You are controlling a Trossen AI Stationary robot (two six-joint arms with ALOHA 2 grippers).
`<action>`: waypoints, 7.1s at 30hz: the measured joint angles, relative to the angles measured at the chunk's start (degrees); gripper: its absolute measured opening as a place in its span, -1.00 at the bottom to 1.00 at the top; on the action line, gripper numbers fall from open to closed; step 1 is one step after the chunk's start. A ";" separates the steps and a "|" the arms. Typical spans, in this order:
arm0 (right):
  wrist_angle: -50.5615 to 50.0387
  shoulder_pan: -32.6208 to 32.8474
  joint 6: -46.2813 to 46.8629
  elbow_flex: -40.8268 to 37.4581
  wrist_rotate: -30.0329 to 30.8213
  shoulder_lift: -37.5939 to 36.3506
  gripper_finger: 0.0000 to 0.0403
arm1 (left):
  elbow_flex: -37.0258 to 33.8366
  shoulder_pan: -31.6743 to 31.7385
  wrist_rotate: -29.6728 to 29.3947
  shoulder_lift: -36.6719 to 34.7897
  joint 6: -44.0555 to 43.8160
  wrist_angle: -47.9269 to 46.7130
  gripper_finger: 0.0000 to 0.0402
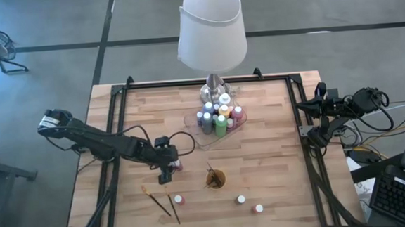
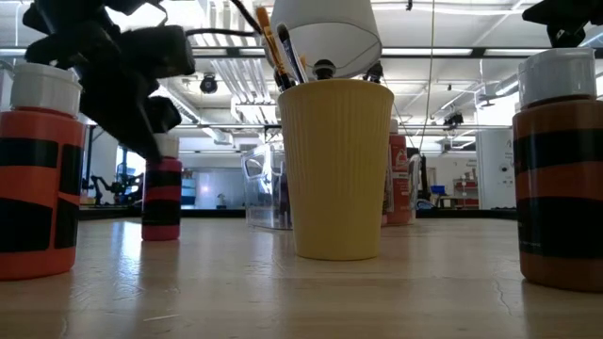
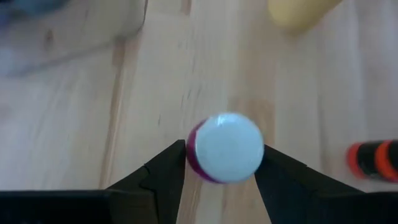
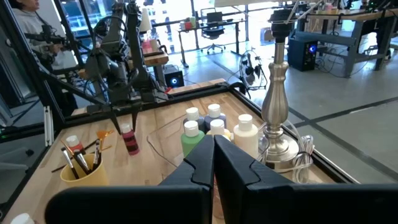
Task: Pick & Place Paint Supplies
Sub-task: Put the pink bottle into the transparent bin
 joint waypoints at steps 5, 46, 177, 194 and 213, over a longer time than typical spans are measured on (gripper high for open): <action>0.00 0.00 -0.01 0.00 0.01 0.02 -0.96 | 0.16 0.00 -0.52 -0.10 0.88 0.27 -0.06; 0.00 0.00 0.00 0.00 0.02 -0.01 -0.96 | 0.47 0.02 -0.92 -0.21 2.33 2.19 -0.34; 0.00 0.00 0.00 0.00 0.00 0.02 -0.96 | 26.70 21.09 1.37 27.38 18.26 11.76 -0.34; 0.00 0.02 0.00 0.00 0.02 0.02 -0.96 | 26.72 21.09 1.16 29.37 18.81 13.30 -0.34; 0.00 -0.01 0.00 0.00 0.02 0.01 -0.96 | 27.62 21.16 1.38 29.10 17.76 12.55 -0.16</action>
